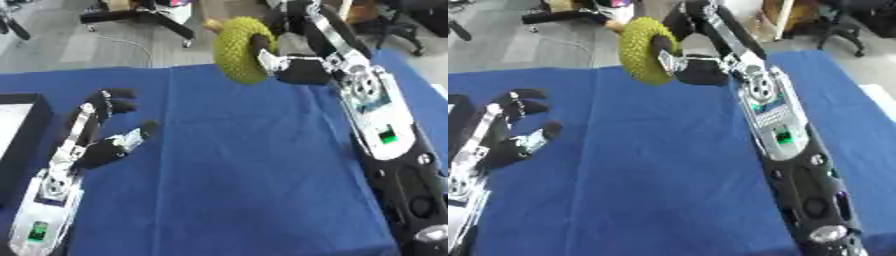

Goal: Pick up the objects with one hand, pass them to the other hand, and then place them into the box on the other side of the table.

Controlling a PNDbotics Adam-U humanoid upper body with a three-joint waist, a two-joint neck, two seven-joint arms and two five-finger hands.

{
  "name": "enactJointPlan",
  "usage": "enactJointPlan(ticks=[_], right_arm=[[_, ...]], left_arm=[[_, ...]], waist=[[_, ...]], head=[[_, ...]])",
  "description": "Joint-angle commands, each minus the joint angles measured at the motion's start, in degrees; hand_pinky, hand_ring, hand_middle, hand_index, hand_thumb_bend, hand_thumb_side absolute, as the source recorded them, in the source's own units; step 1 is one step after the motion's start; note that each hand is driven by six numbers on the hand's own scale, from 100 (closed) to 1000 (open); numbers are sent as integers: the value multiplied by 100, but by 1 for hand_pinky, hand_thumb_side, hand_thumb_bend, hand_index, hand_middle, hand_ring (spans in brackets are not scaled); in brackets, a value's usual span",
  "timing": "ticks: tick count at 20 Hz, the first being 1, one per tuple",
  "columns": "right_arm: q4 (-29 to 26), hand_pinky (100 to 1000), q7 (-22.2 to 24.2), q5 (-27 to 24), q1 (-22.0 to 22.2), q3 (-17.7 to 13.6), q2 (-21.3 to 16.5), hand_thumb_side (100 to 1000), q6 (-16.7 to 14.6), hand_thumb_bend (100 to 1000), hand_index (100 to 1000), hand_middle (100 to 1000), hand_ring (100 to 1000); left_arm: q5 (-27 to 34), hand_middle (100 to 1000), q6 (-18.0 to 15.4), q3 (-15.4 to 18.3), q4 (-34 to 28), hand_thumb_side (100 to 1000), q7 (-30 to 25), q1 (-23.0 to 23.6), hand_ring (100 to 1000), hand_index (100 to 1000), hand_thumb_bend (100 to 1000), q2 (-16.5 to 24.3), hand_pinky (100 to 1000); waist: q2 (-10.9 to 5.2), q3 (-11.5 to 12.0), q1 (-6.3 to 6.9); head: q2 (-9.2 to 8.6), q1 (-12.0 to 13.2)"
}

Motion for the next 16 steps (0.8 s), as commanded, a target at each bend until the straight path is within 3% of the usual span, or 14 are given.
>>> enactJointPlan(ticks=[1,2,4,9,16], right_arm=[[-126,617,110,151,-157,125,154,100,4,100,393,364,585],[-114,616,142,186,-169,178,184,100,-8,100,394,365,585],[-82,615,206,197,-180,264,248,100,-38,100,394,365,585],[-33,614,292,167,-189,340,362,100,-50,100,394,365,585],[94,613,375,152,-171,393,463,100,-37,100,395,365,586]], left_arm=[[-106,706,-117,-204,147,388,-122,-237,682,764,625,-60,811],[-139,705,-151,-247,224,337,-149,-296,681,762,618,-80,811],[-223,704,-219,-310,375,340,-191,-409,681,763,625,-110,811],[-303,704,-382,-460,658,436,-225,-630,680,765,738,-239,810],[229,699,-607,-602,651,469,-81,-786,680,762,805,-389,805]], waist=[[-161,-10,43],[-161,-11,39],[-160,-12,34],[-152,-15,30],[-145,-13,24]], head=[[-14,-3],[-14,-4],[-14,-8],[-14,-16],[-14,-37]])
